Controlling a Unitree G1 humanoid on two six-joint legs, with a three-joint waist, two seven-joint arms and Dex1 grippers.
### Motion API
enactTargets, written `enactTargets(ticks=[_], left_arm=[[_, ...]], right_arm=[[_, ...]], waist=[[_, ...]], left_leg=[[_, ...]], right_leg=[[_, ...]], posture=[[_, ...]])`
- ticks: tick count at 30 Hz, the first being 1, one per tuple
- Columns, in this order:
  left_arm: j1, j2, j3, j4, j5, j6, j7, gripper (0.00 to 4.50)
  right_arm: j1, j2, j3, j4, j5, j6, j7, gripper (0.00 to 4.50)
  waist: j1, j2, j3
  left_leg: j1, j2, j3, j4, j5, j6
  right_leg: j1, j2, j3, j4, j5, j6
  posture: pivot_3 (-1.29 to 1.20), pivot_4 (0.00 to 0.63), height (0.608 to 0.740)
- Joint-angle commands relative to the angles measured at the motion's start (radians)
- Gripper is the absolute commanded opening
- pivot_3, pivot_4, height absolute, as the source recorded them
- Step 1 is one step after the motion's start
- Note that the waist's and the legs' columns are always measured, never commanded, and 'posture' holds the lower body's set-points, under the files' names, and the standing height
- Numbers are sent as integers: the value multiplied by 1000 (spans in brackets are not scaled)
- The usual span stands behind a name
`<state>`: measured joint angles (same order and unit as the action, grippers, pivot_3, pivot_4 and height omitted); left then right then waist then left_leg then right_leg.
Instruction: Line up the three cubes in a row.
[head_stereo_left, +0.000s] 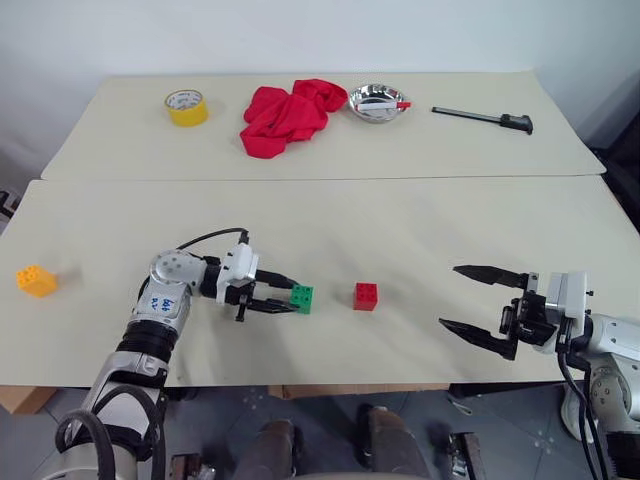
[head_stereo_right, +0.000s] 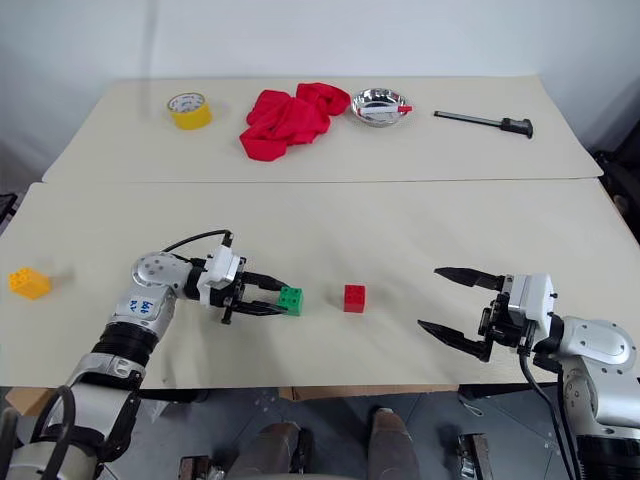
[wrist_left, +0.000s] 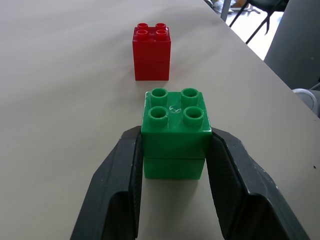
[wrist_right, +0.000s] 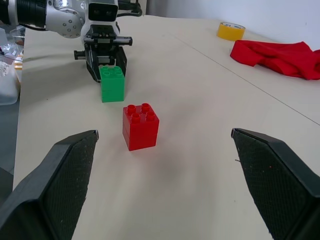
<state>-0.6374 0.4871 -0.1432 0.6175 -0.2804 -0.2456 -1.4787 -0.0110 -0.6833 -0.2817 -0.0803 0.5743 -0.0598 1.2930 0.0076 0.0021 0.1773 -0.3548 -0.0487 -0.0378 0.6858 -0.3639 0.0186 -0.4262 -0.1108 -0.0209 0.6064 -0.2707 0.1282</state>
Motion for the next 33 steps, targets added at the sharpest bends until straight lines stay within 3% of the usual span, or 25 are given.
enactTargets(ticks=[1, 8, 9, 11, 15, 18, 22, 28, 33], left_arm=[[-4, 2, 15, -4, 6, -5, 0, 2175], [64, 20, 94, -153, -58, 25, 74, 4351], [83, 27, 111, -193, -72, 39, 85, 4473], [172, 69, 195, -341, -122, 95, 149, 4473], [458, 108, 489, -682, -232, 263, 447, 4473], [716, 27, 726, -853, -256, 303, 680, 4473], [914, -177, 933, -902, -273, 264, 942, 4473], [1086, -411, 1038, -880, -281, 152, 1120, 4473], [1069, -432, 1020, -881, -284, 128, 1202, 4473]], right_arm=[[-7, 2, 1, -33, 15, -5, -6, 4500], [-68, 11, 48, 0, 18, 4, 15, 4500], [-77, 12, 54, 3, 20, 7, 17, 4500], [-115, 21, 87, 11, 28, 26, 33, 4500], [-221, 65, 163, 54, 40, 57, 81, 4500], [-302, 110, 209, 113, 22, 36, 118, 4500], [-378, 166, 243, 163, 6, 5, 139, 4500], [-429, 203, 268, 199, -9, -24, 162, 4500], [-451, 203, 269, 222, -22, -44, 177, 4500]], waist=[[4, 0, 0], [7, 0, 0], [7, 0, 0], [3, 0, 0], [-23, 0, 0], [-33, 0, 0], [-18, -1, 0], [20, -5, -1], [18, -5, -2]], left_leg=[[0, 0, 0, 0, 0, 0], [0, 1, 0, 0, 0, 0], [0, 1, 0, 0, 0, 0], [0, 1, 0, 0, 0, 0], [0, 6, -1, 0, -1, -3], [0, 7, -2, -1, -2, -4], [1, 7, -3, -2, -2, -4], [1, 5, -3, -1, -2, -4], [1, 5, -5, -1, -3, -3]], right_leg=[[0, 0, 0, 0, 0, 0], [0, 0, 0, 0, 0, 0], [-1, 0, 1, 0, 0, 0], [-1, 0, 1, 0, 0, 0], [-2, -2, 2, -1, 0, -1], [-1, -2, 3, -2, -1, -2], [0, -2, 3, -3, -1, -3], [2, -3, 1, -8, -1, -2], [3, -3, 1, -9, -1, -3]], posture=[[0, 150, 740], [0, 150, 740], [0, 150, 740], [0, 150, 740], [0, 150, 740], [0, 150, 740], [0, 150, 740], [0, 150, 740], [0, 150, 740]])
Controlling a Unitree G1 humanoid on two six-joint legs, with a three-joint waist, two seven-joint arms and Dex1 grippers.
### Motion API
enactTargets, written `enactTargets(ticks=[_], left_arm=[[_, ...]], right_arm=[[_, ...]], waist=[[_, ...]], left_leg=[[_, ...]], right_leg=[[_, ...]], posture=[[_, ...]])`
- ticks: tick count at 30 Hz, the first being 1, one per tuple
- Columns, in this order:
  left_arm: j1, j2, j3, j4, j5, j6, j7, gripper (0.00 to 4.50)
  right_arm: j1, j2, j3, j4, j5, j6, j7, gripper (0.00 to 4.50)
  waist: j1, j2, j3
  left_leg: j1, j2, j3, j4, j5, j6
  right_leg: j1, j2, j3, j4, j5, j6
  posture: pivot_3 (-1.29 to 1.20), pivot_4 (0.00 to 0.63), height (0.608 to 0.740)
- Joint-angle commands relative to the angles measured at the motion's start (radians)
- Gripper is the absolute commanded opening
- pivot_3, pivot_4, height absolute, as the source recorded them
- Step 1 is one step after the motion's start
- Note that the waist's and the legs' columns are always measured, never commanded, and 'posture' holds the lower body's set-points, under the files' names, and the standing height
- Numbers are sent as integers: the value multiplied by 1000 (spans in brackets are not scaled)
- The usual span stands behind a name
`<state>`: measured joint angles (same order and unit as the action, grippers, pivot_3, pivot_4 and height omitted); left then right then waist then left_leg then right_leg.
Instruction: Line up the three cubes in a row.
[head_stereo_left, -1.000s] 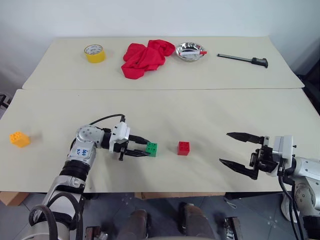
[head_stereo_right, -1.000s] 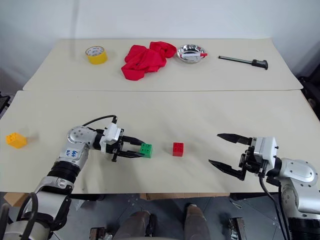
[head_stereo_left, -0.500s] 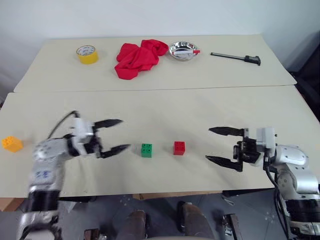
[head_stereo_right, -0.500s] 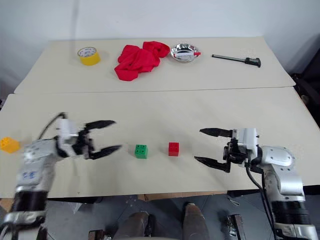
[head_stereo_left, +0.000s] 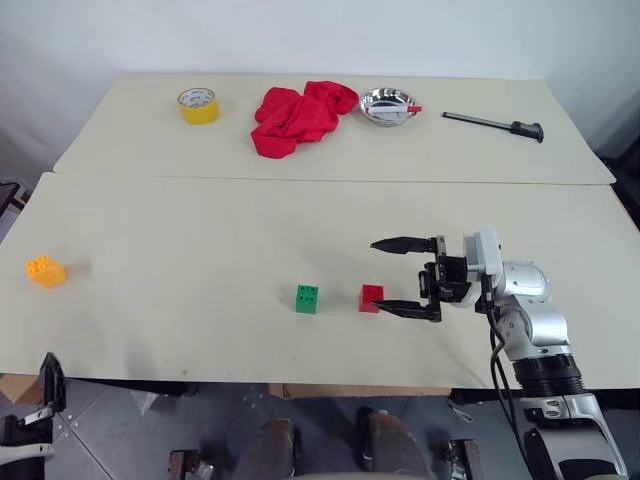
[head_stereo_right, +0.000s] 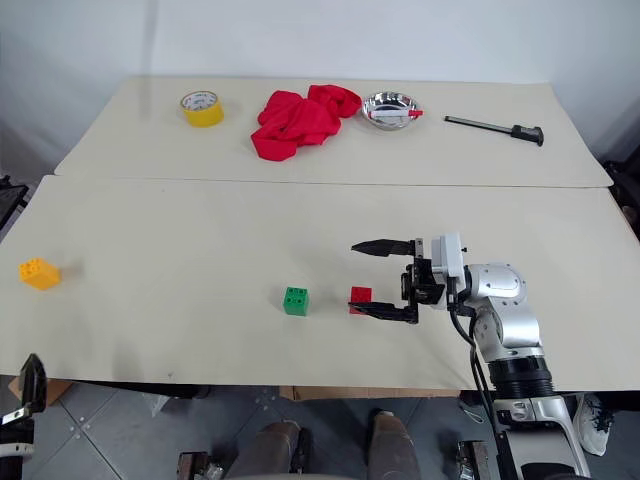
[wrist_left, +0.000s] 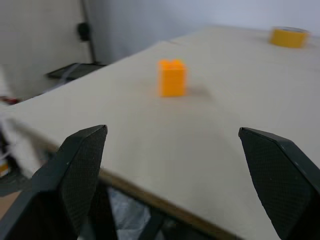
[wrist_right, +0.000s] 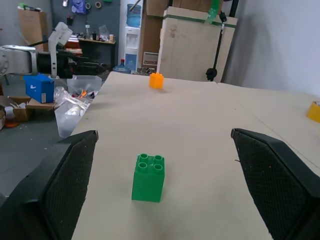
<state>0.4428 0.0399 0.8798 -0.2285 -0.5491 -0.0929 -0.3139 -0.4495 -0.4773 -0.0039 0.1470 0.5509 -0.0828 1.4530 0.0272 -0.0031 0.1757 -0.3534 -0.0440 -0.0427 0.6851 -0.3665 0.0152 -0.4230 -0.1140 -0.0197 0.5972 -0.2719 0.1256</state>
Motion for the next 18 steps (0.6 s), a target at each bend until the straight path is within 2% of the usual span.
enactTargets(ticks=[1, 4, 7, 11, 13, 18], left_arm=[[-26, 28, -14, -36, -6, -14, 57, 4473], [-54, 59, -35, -35, 8, -1, 96, 4473], [-198, 148, -49, -31, 17, 102, 248, 4473], [-371, 335, -49, 233, 103, 226, 370, 4473], [-452, 396, -49, 362, 103, 215, 366, 4473], [-568, 497, -93, 553, 117, 180, 290, 4473]], right_arm=[[-15, -2, -9, -2, 1, -23, 19, 4500], [-17, 1, -6, 4, 0, -24, 23, 4500], [-22, 3, -3, 11, -3, -23, 25, 4500], [-23, 15, 5, 12, -11, -23, 19, 4500], [-20, 23, 8, 7, -17, -26, 13, 4500], [-17, 29, 5, -9, -22, -25, -2, 4500]], waist=[[-2, 0, 0], [-5, 0, 0], [-2, 0, 0], [-5, 0, 0], [-15, 0, 0], [-30, -2, -1]], left_leg=[[0, 0, 0, 0, 0, 0], [0, 0, 0, 0, 0, 0], [0, 1, 1, 0, 0, -1], [1, 0, 0, 0, 1, -2], [1, 0, 1, -1, 1, -3], [0, -1, 2, -1, 0, -2]], right_leg=[[0, 0, 0, 0, 0, 0], [0, 1, -1, 0, 0, 0], [-1, 1, -1, 1, 0, 0], [-2, 2, -3, 6, 0, -1], [-4, 6, -2, 11, -1, -2], [-5, 4, -4, 11, -1, -2]], posture=[[0, 150, 740], [0, 150, 740], [0, 150, 740], [0, 150, 740], [0, 150, 740], [0, 150, 740]])
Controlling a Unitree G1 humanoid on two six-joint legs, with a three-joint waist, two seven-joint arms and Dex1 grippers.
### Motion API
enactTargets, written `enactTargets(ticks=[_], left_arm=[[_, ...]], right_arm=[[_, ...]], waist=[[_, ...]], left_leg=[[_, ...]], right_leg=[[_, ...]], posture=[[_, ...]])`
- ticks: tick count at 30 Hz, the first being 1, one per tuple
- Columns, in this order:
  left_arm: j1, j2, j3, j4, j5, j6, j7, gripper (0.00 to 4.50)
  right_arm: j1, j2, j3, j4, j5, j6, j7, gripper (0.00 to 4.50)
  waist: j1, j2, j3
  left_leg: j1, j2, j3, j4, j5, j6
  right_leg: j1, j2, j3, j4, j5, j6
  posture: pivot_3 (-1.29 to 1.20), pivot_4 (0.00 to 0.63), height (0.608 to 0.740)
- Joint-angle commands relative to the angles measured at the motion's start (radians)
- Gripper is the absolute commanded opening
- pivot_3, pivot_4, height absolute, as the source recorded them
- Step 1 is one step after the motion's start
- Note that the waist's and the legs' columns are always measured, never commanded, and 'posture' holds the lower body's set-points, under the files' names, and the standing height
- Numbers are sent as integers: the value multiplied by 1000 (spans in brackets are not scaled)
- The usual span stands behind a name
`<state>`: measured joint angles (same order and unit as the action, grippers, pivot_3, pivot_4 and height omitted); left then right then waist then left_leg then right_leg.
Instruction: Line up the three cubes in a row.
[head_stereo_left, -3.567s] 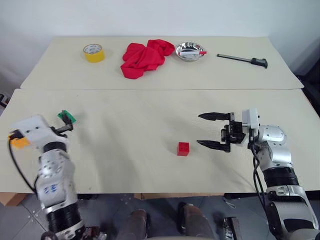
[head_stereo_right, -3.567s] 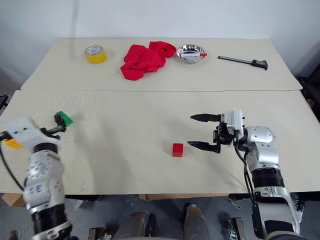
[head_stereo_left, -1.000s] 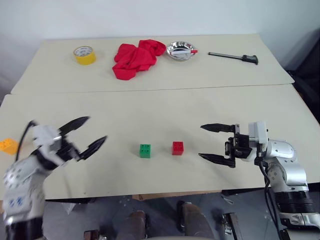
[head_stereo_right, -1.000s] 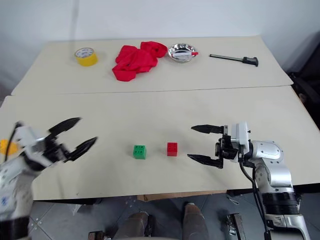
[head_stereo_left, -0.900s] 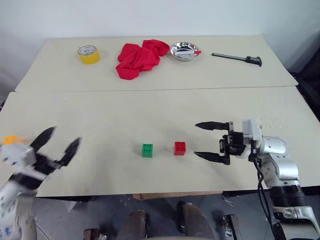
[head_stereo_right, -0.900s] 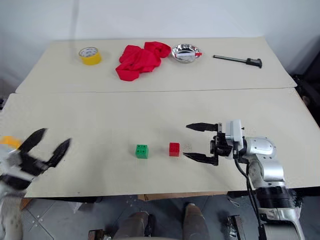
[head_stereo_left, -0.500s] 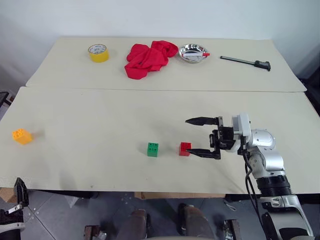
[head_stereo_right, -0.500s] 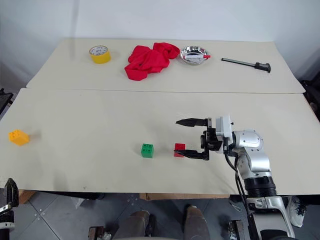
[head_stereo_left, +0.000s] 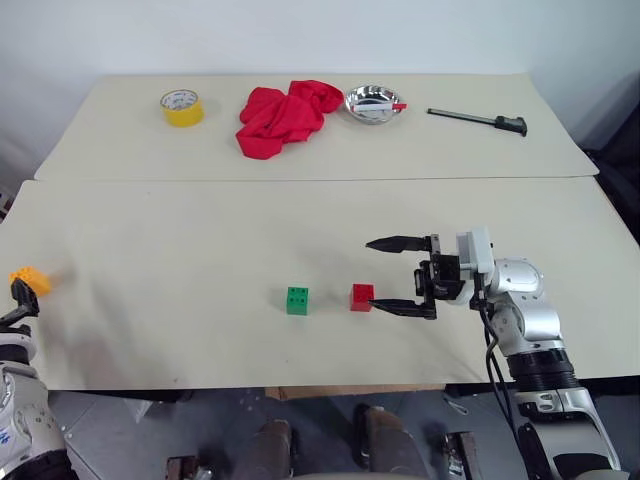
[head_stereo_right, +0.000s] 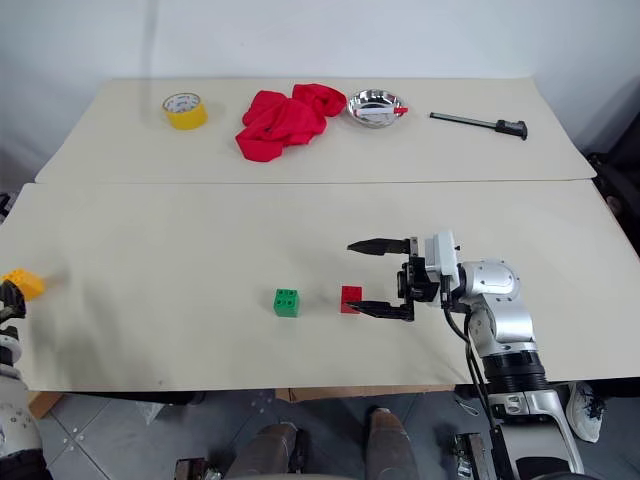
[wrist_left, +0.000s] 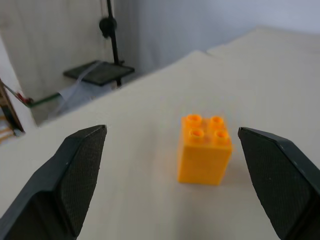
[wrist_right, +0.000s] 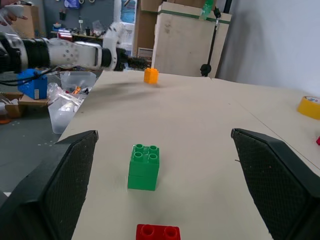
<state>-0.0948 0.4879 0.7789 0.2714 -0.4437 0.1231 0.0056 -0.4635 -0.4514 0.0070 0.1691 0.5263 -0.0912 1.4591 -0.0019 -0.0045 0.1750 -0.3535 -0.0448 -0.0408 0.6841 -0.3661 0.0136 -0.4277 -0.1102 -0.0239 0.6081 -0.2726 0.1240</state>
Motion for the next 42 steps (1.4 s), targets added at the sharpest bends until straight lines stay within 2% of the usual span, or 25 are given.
enactTargets(ticks=[1, 7, 8, 10, 14, 17, 18, 21, 24, 25, 28, 31, 34, 38, 42], left_arm=[[-44, 61, 1, 80, 6, -32, -49, 4473], [-101, 116, -55, 227, 51, -87, -102, 4473], [-104, 118, -54, 236, 55, -93, -92, 4301], [-105, 112, -55, 241, 51, -106, -102, 3863], [-96, 98, -54, 242, 55, -156, -102, 2600], [-103, 92, -63, 227, 13, -224, -216, 1587], [-99, 91, -66, 218, -8, -245, -277, 1463], [-78, 90, -70, 167, -87, -251, -448, 1471], [-5, 124, -169, -54, -187, -188, -745, 1471], [16, 159, -222, -149, -248, -85, -838, 1471], [-79, 262, -464, -254, -232, 39, -1096, 1471], [-200, 289, -669, -112, -89, -76, -1356, 1471], [-304, 280, -777, 124, 35, -258, -1529, 1471], [-463, 240, -811, 381, 102, -380, -1587, 1471], [-533, 220, -824, 492, 115, -435, -1613, 1471]], right_arm=[[-2, 3, -7, -35, 3, -16, -12, 4500], [29, -3, -9, -71, 7, -7, -28, 4500], [34, -5, -11, -75, 7, -5, -32, 4500], [41, -7, -15, -81, 6, -5, -42, 4500], [63, -12, -20, -92, 5, -10, -55, 4500], [70, -14, -21, -95, 3, -13, -65, 4500], [74, -17, -22, -97, 3, -13, -68, 4500], [94, -28, -30, -113, 2, -12, -80, 4500], [130, -58, -56, -140, 6, -4, -100, 4500], [146, -72, -68, -151, 8, 1, -109, 4500], [211, -119, -104, -181, 14, 9, -124, 4500], [266, -153, -121, -216, 14, 8, -129, 4500], [300, -175, -139, -254, 24, 19, -137, 4500], [341, -204, -172, -293, 33, 32, -160, 4500], [374, -218, -198, -319, 38, 37, -185, 4500]], waist=[[-2, 0, 0], [-1, 0, 0], [-1, 0, 0], [-2, 0, 0], [0, 0, 0], [0, 0, 0], [0, 0, 0], [-1, 0, 0], [0, 0, 0], [2, 0, 0], [21, 0, 0], [24, 7, -2], [-4, 10, -3], [-7, 6, -1], [2, 6, 0]], left_leg=[[0, 0, 0, 0, 0, 0], [0, 0, 0, 0, 0, 0], [0, 0, 0, 0, 0, 0], [0, 0, 0, 0, 0, 0], [0, 1, 0, 0, 0, -1], [0, 1, 0, 0, 0, -1], [0, 1, 0, 0, 0, -1], [0, 1, 0, 0, 0, -1], [-1, 1, 0, 0, 0, 0], [-1, 1, 0, 0, -1, 0], [-2, 1, -4, 1, 0, 0], [0, -3, -3, 1, 0, 1], [2, -2, 4, -2, 0, 2], [0, 5, 8, -1, 0, 0], [1, 5, 9, 1, 0, 1]], right_leg=[[0, 0, -1, 0, 0, 0], [0, -2, -2, 0, 0, 0], [0, -2, -1, 0, 0, 0], [0, -2, -1, 0, 0, 0], [0, -3, -1, -1, 0, 0], [0, -3, -1, 0, 0, 0], [0, -3, -1, 0, 0, 0], [0, -3, -2, -1, 0, 0], [0, -4, -2, -2, 0, 0], [1, -5, -1, -2, 0, 0], [2, -5, 0, -4, 0, 0], [3, -3, -1, -6, 0, 0], [2, 0, 1, -2, 0, 0], [-1, 9, 3, -1, 0, 0], [-1, 8, 4, 2, 0, 0]], posture=[[0, 150, 740], [0, 150, 740], [0, 150, 740], [0, 150, 740], [0, 150, 740], [0, 150, 740], [0, 150, 740], [0, 150, 740], [0, 150, 740], [0, 150, 740], [0, 150, 740], [0, 150, 740], [0, 150, 740], [0, 150, 740], [0, 150, 740]])
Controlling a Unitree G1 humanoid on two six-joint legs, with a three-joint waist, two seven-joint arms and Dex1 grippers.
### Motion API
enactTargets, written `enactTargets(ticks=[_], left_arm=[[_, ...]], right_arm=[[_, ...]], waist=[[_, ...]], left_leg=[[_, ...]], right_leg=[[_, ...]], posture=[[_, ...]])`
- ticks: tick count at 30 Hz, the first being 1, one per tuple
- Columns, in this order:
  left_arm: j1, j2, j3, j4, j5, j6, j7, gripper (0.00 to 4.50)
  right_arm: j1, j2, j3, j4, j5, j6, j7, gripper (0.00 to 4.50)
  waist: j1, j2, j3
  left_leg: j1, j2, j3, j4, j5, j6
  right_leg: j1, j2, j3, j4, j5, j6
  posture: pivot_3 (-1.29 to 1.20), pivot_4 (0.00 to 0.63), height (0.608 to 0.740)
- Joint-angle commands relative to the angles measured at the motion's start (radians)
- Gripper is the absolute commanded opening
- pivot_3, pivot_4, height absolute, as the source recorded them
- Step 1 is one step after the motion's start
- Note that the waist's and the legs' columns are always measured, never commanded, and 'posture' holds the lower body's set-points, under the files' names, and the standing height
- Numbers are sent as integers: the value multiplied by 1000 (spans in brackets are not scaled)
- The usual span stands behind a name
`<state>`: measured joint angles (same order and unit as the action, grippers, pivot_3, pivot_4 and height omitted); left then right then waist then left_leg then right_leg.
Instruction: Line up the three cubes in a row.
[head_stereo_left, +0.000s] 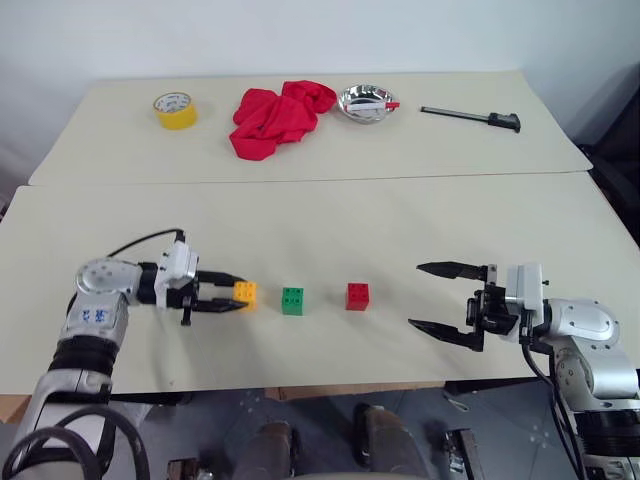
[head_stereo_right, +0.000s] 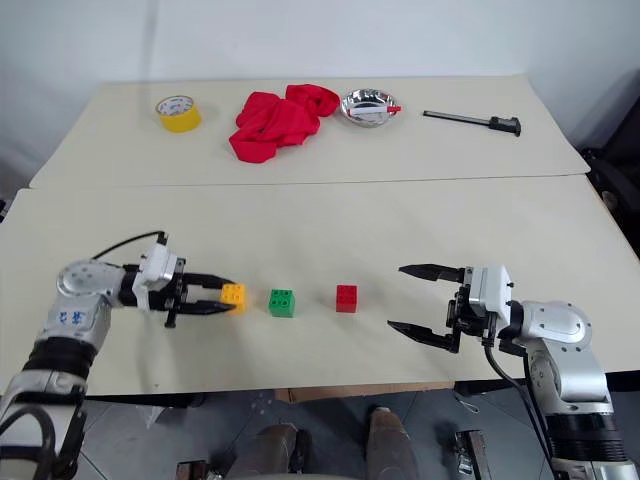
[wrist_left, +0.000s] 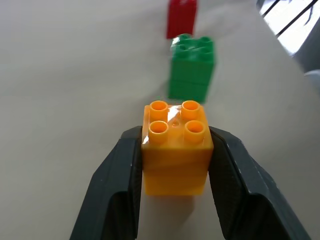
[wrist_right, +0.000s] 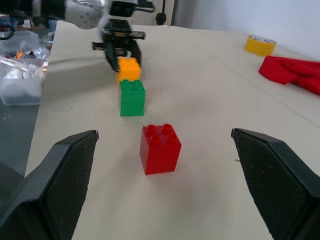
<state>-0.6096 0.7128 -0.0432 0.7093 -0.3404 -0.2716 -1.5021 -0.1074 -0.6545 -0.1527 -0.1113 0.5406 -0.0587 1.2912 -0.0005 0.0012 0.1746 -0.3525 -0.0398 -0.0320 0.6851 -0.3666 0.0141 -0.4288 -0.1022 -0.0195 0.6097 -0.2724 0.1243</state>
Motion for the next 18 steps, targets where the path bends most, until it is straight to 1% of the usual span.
enactTargets(ticks=[1, 5, 11, 18], left_arm=[[-25, -6, -8, 67, 14, -52, -109, 1471], [-14, 17, -49, 57, -21, -48, -112, 1471], [40, 71, -91, -70, -111, 6, -112, 1471], [66, 88, -93, -72, -107, -2, -112, 1471]], right_arm=[[25, -16, -42, -43, 24, 5, -20, 4500], [33, -15, -44, -49, 21, 5, -31, 4500], [20, -17, -42, -29, 18, 1, -26, 4500], [-10, -11, -28, -1, 9, -5, -16, 4500]], waist=[[1, 0, 0], [1, 0, 0], [-1, 0, 0], [0, 0, 0]], left_leg=[[0, 0, 0, 0, 0, 1], [0, -2, 0, 0, -1, 3], [0, -1, 0, 0, -1, 3], [0, -2, 0, 0, -1, 3]], right_leg=[[0, -1, 0, 0, 0, 0], [0, -3, 1, -1, 0, 0], [0, -3, 1, -1, 0, 0], [0, -4, 1, -1, 0, 0]], posture=[[0, 150, 740], [0, 150, 740], [0, 150, 740], [0, 150, 740]])
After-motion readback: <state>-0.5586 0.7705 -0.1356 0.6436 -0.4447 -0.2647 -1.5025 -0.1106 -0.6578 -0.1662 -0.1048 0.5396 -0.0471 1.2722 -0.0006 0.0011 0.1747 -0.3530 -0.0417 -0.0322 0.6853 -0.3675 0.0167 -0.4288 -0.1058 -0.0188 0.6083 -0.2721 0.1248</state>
